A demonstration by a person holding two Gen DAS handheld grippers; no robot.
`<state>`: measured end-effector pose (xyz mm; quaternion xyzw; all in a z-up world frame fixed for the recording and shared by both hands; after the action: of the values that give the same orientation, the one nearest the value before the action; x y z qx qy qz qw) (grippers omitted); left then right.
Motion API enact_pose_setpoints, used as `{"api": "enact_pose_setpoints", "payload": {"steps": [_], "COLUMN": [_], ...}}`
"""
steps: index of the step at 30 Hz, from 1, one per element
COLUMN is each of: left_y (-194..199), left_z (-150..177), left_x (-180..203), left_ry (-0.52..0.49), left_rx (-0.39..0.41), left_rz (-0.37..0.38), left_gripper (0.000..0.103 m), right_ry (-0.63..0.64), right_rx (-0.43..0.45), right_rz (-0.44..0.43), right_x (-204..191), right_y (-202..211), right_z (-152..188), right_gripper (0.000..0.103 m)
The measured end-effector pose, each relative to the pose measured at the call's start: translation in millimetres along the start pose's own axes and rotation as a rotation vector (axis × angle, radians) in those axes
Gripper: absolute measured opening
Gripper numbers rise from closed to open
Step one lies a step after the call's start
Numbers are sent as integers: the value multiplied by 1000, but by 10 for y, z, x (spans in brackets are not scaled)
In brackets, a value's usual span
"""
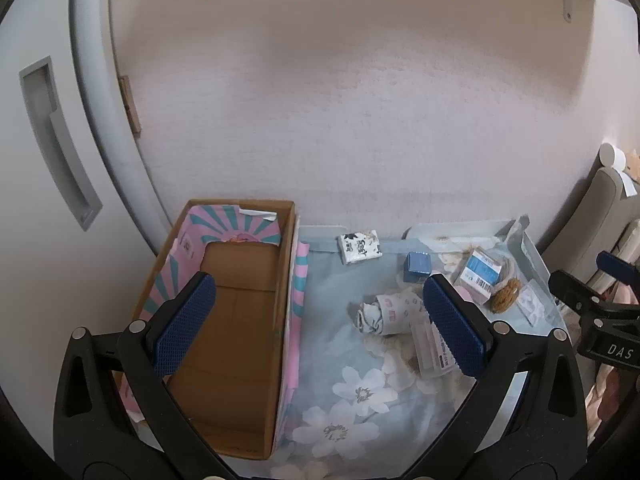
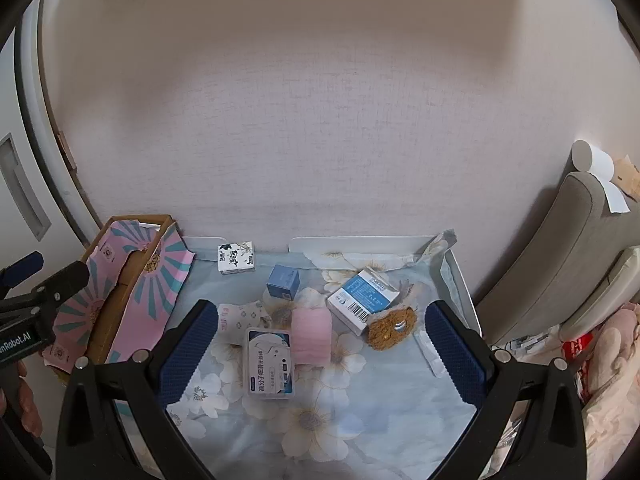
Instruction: Organize objects
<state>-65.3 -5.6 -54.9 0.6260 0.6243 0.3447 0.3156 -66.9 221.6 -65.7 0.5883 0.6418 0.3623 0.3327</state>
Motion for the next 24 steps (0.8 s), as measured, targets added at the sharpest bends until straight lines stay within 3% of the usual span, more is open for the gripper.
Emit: {"api": "enact_pose_setpoints", "payload": {"steps": [18,24], "left_y": [115,147], "left_z": [-188,-262], "left_x": [166,202], "left_ry": [-12,-39], "left_rx": [33,39], "left_rz": [8,-68], "left_gripper": [103,103], "right_ry": [26,17], "right_rx": [39,46], "right_rz": [20,20], "right_x": [-24,-36], "right_y": [81,114], "right_z": [-37,-37], "right_gripper": [103,103]}}
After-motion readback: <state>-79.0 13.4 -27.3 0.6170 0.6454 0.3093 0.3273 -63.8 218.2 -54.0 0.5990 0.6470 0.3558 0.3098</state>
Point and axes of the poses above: each gripper's, at about its wrist camera, not at the fingertips, and y roughly against the way its jaws point, x to its right, z to its underside, the point moved 8 cm from there along -y, roughly the way its jaws point, and after that the axes turned 14 degrees about -x, right-handed, at the moved point
